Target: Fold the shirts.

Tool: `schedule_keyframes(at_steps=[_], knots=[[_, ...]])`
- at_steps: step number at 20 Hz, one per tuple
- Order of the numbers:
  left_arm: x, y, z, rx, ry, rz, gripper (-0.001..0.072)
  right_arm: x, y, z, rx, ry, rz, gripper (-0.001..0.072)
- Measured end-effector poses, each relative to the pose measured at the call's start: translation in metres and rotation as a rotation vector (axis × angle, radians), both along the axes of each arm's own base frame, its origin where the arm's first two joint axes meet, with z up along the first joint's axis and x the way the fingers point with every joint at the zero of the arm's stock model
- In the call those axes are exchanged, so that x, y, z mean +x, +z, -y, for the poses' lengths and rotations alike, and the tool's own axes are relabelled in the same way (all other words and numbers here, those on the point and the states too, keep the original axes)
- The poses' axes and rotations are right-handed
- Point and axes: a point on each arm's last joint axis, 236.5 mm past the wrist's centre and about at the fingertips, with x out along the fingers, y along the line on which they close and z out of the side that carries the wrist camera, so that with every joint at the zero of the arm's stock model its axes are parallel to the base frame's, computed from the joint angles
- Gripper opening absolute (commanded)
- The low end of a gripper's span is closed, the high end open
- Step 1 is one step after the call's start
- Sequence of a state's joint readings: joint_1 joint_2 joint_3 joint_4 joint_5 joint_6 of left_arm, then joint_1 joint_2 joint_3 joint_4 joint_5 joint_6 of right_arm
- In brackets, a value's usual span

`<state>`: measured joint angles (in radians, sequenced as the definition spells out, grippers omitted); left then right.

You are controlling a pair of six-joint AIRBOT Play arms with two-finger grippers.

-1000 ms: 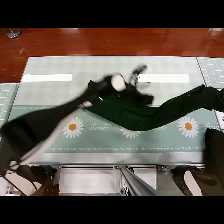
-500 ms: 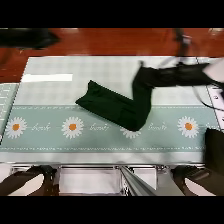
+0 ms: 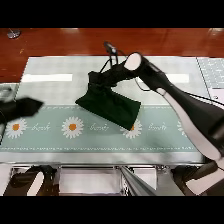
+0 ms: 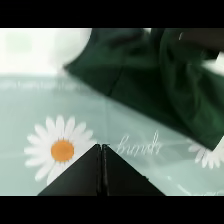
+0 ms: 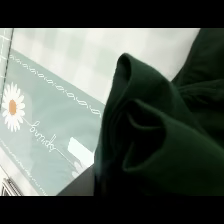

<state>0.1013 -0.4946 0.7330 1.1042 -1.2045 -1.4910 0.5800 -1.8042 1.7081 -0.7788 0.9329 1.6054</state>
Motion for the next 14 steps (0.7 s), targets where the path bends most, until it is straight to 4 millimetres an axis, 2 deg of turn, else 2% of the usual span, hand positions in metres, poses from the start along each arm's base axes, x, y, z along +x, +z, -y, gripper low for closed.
schedule_keyframes(at_steps=[2, 4, 7, 10, 12, 13, 14], knots=[[-0.016, -0.033, 0.002, -0.008, 0.000, -0.061, 0.0017, 0.001, -0.013, -0.008, -0.001, 0.010, -0.023, 0.0030], [-0.025, -0.053, 0.003, -0.013, 0.004, -0.095, 0.0017, 0.000, -0.019, -0.012, -0.001, 0.016, -0.039, 0.0031], [-0.023, -0.062, 0.003, -0.027, 0.022, -0.085, 0.0017, 0.007, -0.022, -0.009, -0.003, 0.007, -0.047, 0.0030], [-0.020, -0.062, 0.006, -0.054, 0.032, -0.067, 0.0017, 0.023, -0.016, 0.003, 0.004, -0.026, -0.042, 0.0030], [-0.018, -0.061, 0.007, -0.063, 0.037, -0.057, 0.0017, 0.024, -0.016, 0.003, 0.001, -0.027, -0.048, 0.0054], [-0.016, -0.060, 0.007, -0.067, 0.041, -0.050, 0.0017, 0.023, -0.019, 0.002, -0.004, -0.027, -0.054, 0.0306], [-0.016, -0.060, 0.007, -0.069, 0.043, -0.048, 0.0017, 0.022, -0.022, 0.000, -0.007, -0.025, -0.063, 0.0624]])
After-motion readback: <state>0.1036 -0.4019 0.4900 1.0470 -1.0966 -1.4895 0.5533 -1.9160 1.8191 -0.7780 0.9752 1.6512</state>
